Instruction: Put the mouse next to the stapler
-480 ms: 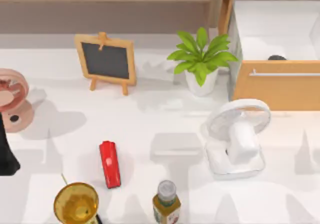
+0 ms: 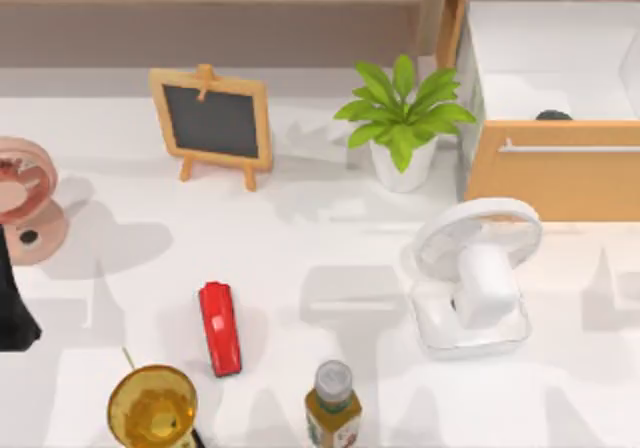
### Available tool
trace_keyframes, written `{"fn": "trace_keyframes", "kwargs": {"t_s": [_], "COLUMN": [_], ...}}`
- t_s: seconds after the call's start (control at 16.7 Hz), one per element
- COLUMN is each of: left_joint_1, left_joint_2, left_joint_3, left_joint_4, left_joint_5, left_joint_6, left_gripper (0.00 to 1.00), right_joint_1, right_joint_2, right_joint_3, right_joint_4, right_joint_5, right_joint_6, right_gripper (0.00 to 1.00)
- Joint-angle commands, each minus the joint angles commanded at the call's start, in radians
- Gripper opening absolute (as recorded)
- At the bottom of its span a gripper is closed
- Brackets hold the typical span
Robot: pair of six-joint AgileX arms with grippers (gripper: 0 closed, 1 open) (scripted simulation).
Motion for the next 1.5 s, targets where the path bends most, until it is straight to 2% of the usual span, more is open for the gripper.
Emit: {"fn": "trace_keyframes", "kwargs": {"t_s": [0.24, 1.02, 1.26, 1.5], "left_joint_1": [0.000, 0.000, 0.000, 0.000], "left_joint_2": [0.000, 0.000, 0.000, 0.000], "left_joint_3": [0.000, 0.000, 0.000, 0.000], "left_joint_4": [0.000, 0.000, 0.000, 0.000], "left_joint_5": [0.000, 0.000, 0.000, 0.000], "left_joint_6": [0.000, 0.000, 0.000, 0.000], "left_gripper": [1.00, 1.00, 1.00, 1.00], "right_joint_1": [0.020, 0.111, 0.122, 0.118], "right_joint_2": [0.348, 1.805, 2.086, 2.202], "right_joint_3": [0.317, 1.562, 1.811, 1.925], "right_joint_4": [-0.180, -0.854, -0.991, -1.052], "right_joint_5": [0.001, 0.007, 0.010, 0.010], "right_joint_6": [0.016, 0.071, 0.084, 0.092], "right_gripper": [1.00, 1.00, 1.00, 1.00]}}
